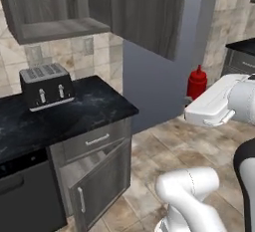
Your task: Move the ketchup and mustard from the cabinet to the dining counter.
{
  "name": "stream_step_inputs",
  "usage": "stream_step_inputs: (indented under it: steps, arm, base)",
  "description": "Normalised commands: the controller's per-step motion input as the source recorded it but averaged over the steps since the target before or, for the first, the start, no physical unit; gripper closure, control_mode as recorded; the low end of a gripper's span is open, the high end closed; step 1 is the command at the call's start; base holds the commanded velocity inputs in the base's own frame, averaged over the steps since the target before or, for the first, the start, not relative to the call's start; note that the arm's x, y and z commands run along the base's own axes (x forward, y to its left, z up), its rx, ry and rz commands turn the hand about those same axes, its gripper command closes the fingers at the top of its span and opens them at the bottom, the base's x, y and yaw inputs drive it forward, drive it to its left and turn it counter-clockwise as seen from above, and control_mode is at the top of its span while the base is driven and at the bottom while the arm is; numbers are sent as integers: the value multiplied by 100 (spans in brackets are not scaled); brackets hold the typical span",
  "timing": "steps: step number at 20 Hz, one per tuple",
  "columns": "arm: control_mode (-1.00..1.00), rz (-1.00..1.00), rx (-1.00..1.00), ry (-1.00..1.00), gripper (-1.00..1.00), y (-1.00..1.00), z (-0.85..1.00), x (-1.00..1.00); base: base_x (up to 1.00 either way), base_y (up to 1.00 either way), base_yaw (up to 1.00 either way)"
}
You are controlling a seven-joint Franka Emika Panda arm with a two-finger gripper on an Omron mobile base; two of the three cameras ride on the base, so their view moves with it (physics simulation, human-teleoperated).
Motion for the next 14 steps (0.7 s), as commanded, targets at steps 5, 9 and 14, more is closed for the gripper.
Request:
stream_step_inputs:
  steps: [5, 9, 14]
  arm:
    - [100, 0, 0, 0, 100, 0, 0, 0]
    - [100, 0, 0, 0, 100, 0, 0, 0]
    - [100, 0, 0, 0, 100, 0, 0, 0]
  base:
    - [-91, 2, -33]
    - [-91, 0, -35]
    - [-88, 8, -39]
